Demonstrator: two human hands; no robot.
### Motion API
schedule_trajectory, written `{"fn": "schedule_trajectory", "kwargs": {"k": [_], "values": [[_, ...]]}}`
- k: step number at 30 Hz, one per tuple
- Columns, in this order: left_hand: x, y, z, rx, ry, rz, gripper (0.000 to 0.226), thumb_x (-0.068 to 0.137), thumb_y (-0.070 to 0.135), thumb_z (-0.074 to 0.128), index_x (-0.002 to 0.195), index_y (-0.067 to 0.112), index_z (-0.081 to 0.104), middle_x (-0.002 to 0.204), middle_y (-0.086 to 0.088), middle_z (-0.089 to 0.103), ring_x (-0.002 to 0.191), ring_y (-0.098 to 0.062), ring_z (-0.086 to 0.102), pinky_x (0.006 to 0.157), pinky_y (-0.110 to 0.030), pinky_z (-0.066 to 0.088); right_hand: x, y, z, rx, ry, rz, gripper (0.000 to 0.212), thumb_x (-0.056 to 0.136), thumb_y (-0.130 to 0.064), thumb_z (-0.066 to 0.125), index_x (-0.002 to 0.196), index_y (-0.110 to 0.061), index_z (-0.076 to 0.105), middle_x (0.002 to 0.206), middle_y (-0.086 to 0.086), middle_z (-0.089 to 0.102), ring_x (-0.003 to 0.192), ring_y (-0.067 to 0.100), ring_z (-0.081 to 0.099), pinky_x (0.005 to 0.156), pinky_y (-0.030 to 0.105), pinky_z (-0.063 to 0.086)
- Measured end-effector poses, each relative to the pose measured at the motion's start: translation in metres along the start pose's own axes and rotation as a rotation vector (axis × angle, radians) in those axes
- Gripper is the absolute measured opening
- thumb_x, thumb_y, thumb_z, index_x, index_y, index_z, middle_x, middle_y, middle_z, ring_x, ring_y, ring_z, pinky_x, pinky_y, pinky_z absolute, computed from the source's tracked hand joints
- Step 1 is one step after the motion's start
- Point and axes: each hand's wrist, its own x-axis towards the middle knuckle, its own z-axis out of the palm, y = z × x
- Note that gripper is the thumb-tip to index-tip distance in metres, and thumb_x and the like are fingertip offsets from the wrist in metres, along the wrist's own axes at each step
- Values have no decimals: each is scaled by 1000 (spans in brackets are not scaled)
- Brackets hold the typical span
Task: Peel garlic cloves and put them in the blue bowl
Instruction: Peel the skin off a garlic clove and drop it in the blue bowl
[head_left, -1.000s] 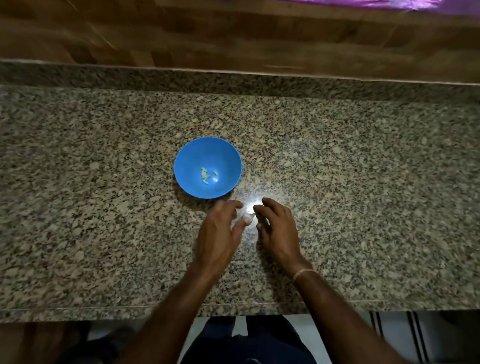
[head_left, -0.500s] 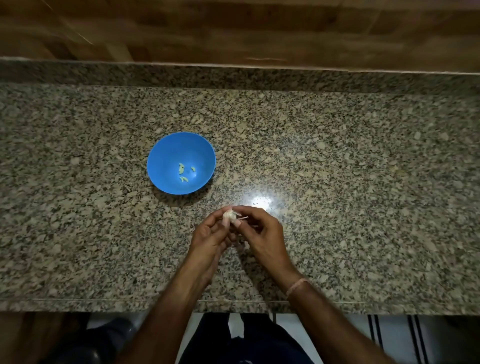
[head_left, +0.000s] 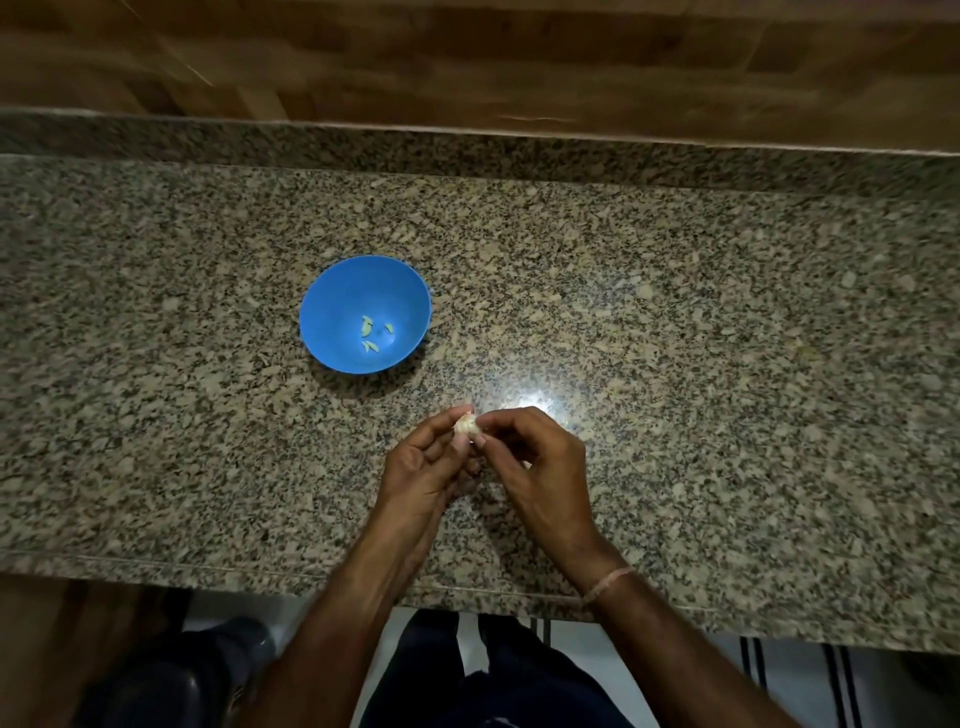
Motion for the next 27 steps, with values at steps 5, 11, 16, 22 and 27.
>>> {"fn": "schedule_trajectory", "kwargs": {"k": [5, 11, 16, 22, 27], "values": [[-6, 1, 4, 7, -14, 4, 40, 91, 13, 68, 131, 13, 66, 122, -10, 75, 111, -18, 70, 94, -31, 54, -7, 1, -6, -107, -20, -82, 15, 95, -12, 76, 110, -10, 76, 101, -6, 71, 92, 8, 70, 78, 28, 60], [-12, 2, 8, 65, 28, 40, 35, 90, 15, 71, 126, 13, 70, 115, -9, 78, 110, -21, 73, 95, -31, 58, -8, -1, -12, -265, -64, -164, 16, 100, -19, 70, 113, -11, 74, 99, -3, 69, 86, 5, 66, 74, 26, 57], [-13, 3, 10, 123, 58, 58, 30, 93, 5, 70, 124, 9, 71, 111, -12, 78, 109, -25, 74, 95, -32, 60, -10, 0, -12, -370, -81, -198, 17, 103, -23, 65, 115, -13, 71, 99, -1, 68, 84, 10, 64, 71, 33, 57], [-23, 2, 12, 185, 60, 107, 31, 94, 2, 69, 124, 4, 71, 109, -10, 79, 106, -20, 75, 87, -24, 60, -16, -1, -11, -429, -61, -224, 12, 103, -21, 64, 110, -13, 69, 95, -3, 64, 77, 8, 59, 64, 30, 55], [-22, -7, 11, 161, 83, 67, 28, 95, 6, 69, 123, 5, 71, 109, -11, 79, 106, -22, 75, 88, -26, 61, -14, 4, -11, -232, -69, -54, 8, 100, -22, 68, 100, -16, 73, 87, -7, 68, 76, 9, 64, 65, 29, 54]]}}
